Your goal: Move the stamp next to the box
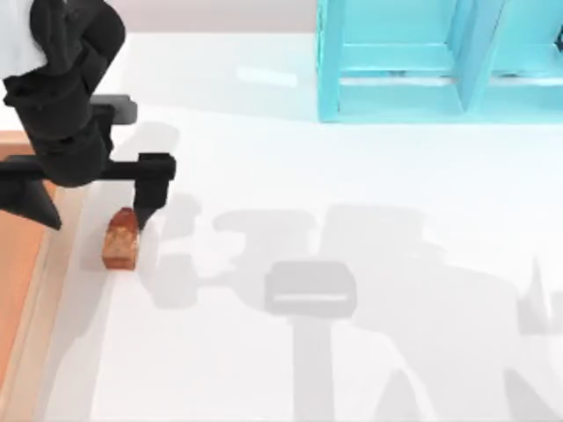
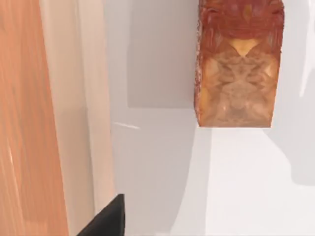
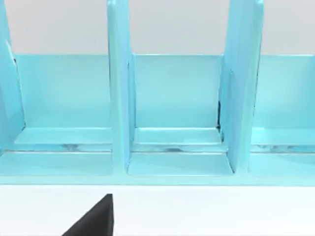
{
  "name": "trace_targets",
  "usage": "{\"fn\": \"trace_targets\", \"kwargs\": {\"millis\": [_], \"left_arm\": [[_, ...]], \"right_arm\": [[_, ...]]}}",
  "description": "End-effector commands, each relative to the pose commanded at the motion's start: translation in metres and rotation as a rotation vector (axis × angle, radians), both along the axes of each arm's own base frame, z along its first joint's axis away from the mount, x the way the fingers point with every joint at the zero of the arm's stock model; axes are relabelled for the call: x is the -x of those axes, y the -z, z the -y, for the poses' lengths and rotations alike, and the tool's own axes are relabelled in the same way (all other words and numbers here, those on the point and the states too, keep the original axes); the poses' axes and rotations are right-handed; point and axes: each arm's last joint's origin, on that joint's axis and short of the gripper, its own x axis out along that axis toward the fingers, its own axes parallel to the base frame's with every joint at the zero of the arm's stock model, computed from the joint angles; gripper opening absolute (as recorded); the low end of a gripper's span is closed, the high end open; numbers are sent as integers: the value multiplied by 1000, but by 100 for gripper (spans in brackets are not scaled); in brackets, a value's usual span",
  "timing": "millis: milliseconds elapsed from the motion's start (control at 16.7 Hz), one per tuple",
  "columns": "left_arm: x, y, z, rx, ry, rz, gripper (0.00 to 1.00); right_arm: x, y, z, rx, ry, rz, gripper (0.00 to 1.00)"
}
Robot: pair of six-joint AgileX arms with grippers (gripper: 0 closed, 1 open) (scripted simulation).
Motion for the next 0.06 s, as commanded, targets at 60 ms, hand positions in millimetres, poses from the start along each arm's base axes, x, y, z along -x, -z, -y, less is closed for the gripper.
{"fn": "trace_targets", "kwargs": {"millis": [60], "left_arm": [[0, 0, 0, 0, 0, 0, 100]], "right_arm": [[0, 0, 0, 0, 0, 0, 100]]}}
